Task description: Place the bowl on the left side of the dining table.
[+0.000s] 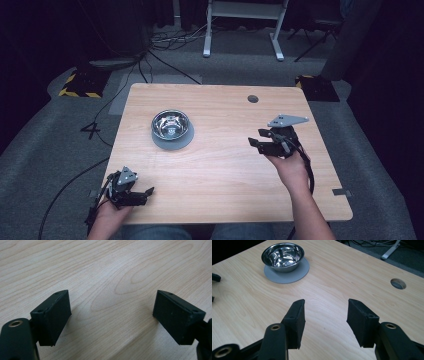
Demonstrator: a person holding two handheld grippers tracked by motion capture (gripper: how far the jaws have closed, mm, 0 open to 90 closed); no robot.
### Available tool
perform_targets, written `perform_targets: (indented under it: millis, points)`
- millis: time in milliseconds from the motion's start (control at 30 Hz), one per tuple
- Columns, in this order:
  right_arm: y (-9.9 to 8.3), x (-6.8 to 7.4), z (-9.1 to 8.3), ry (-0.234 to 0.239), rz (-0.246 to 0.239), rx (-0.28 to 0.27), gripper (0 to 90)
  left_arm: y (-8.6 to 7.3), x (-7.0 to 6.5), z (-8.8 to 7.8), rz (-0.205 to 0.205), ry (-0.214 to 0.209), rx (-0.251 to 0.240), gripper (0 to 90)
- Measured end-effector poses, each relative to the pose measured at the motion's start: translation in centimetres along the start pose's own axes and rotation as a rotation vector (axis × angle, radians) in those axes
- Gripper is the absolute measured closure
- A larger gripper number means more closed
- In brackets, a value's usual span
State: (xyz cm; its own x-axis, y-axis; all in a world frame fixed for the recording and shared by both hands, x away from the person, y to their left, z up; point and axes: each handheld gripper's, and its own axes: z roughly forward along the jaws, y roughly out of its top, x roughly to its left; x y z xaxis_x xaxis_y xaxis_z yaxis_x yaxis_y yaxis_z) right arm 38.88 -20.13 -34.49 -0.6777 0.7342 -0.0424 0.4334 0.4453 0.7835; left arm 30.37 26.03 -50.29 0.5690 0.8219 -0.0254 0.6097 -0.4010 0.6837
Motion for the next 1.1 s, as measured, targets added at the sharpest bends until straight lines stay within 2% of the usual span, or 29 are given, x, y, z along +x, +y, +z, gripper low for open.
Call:
perform_targets:
  millis: [233, 433, 567, 800, 967, 1100]
  points:
    - [-3.5, -0.7, -1.6, -0.027, 0.032, 0.0, 48.1, 0.0, 0.0, 0.0, 0.0, 0.001, 0.0, 15.1]
    - [-7.7, -1.7, -2.4, 0.004, 0.088, -0.017, 46.9, 0.0, 0.0, 0.0, 0.0, 0.001, 0.0, 15.1]
    - [-10.6, -2.4, -2.5, -0.015, 0.126, -0.001, 46.1, 0.0, 0.0, 0.0, 0.0, 0.001, 0.0, 15.1]
    - [-14.3, -3.3, -2.2, -0.051, 0.15, 0.023, 45.8, 0.0, 0.0, 0.0, 0.0, 0.001, 0.0, 15.1]
    - [-16.3, -3.7, -1.5, -0.098, 0.15, 0.08, 45.8, 0.0, 0.0, 0.0, 0.0, 0.001, 0.0, 15.1]
    - [-17.6, -3.7, -1.0, -0.095, 0.17, 0.097, 45.7, 0.0, 0.0, 0.0, 0.0, 0.001, 0.0, 15.2]
